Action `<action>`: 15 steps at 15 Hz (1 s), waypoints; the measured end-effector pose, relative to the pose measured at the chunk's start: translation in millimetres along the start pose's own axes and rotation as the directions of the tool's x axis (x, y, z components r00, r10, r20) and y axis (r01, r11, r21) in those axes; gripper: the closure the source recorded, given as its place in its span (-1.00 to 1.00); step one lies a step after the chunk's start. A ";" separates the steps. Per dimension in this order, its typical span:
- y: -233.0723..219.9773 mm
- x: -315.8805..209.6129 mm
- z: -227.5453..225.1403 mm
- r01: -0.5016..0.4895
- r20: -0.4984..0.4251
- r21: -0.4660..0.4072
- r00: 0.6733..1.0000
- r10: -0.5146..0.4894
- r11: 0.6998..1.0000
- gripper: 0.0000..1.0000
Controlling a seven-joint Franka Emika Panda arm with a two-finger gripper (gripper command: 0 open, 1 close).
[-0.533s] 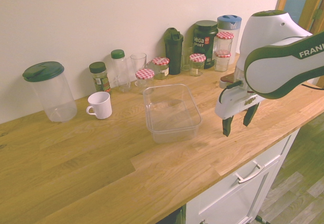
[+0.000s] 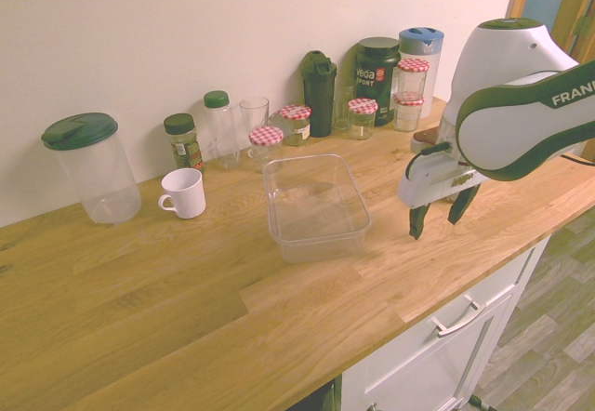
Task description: Put the cereal into the container
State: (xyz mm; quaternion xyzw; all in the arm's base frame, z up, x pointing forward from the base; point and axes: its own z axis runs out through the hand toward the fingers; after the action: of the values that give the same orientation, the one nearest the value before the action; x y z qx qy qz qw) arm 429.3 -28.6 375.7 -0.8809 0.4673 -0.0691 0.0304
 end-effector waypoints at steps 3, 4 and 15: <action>16.6 25.8 -3.6 -0.058 -0.036 0.018 0.998 0.058 0.998 -1.00; 20.5 31.2 -4.7 -0.075 -0.046 0.021 0.996 0.076 0.997 -1.00; 64.4 80.9 -5.9 -0.211 -0.085 0.061 0.973 0.215 0.976 -1.00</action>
State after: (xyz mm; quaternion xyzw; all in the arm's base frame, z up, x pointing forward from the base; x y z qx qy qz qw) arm 420.5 -131.7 381.5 -0.8205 0.5580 -0.1175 0.0391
